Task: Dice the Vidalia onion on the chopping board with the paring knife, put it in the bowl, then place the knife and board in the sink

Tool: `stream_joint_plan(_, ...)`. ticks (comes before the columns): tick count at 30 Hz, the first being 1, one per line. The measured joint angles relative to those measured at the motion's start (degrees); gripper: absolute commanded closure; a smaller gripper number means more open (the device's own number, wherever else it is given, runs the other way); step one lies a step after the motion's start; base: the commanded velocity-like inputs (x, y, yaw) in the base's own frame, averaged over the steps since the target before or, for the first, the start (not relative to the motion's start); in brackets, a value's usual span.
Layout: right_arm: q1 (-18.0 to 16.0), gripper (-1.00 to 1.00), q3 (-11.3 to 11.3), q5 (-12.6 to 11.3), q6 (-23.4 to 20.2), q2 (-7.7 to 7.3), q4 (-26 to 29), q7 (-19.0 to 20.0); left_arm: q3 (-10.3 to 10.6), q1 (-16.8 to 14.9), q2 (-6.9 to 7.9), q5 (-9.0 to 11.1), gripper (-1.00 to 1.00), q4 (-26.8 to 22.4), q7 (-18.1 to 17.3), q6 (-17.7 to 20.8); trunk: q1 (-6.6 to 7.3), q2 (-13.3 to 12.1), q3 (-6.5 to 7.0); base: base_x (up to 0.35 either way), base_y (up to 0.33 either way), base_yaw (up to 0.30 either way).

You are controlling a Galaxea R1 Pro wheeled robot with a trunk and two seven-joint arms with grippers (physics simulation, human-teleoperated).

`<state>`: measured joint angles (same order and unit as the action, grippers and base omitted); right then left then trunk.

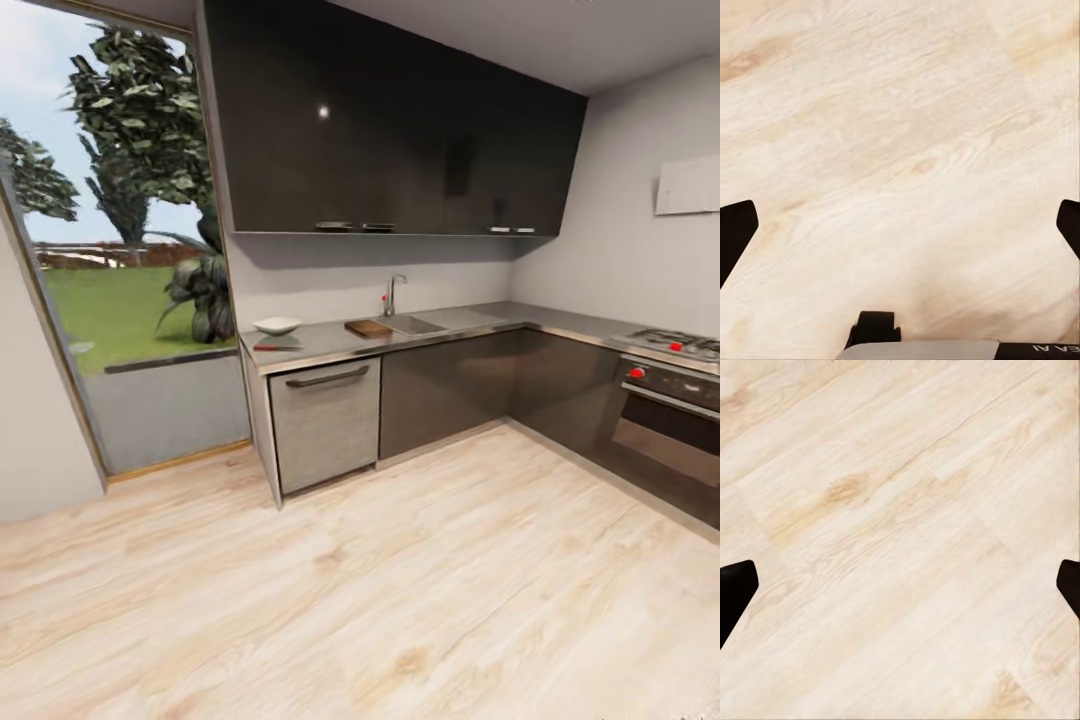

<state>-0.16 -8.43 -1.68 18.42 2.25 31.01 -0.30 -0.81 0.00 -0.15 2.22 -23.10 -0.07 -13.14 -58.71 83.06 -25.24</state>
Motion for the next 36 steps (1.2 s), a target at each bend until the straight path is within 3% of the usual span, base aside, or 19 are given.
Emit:
stream_joint_plan(12,0.00,-1.00,0.00,0.00,0.00,0.00,0.00,0.00,0.00,0.00,0.00,0.01,-1.00,0.00,0.05,0.00,0.00,0.00,0.00,0.230,-0.196,-0.241)
stream_joint_plan(22,0.00,-1.00,0.01,0.01,-0.02,0.00,0.01,0.00,-0.01,0.00,0.00,0.01,-1.00,0.01,0.07,-0.02,0.00,0.00,0.00,0.232,-0.186,-0.027)
stream_joint_plan(36,0.00,-1.00,0.04,0.08,-0.03,0.00,0.00,-0.04,-0.01,0.00,0.00,0.01,-1.00,0.01,0.00,-0.03,0.02,0.00,0.00,0.327,-0.017,0.000)
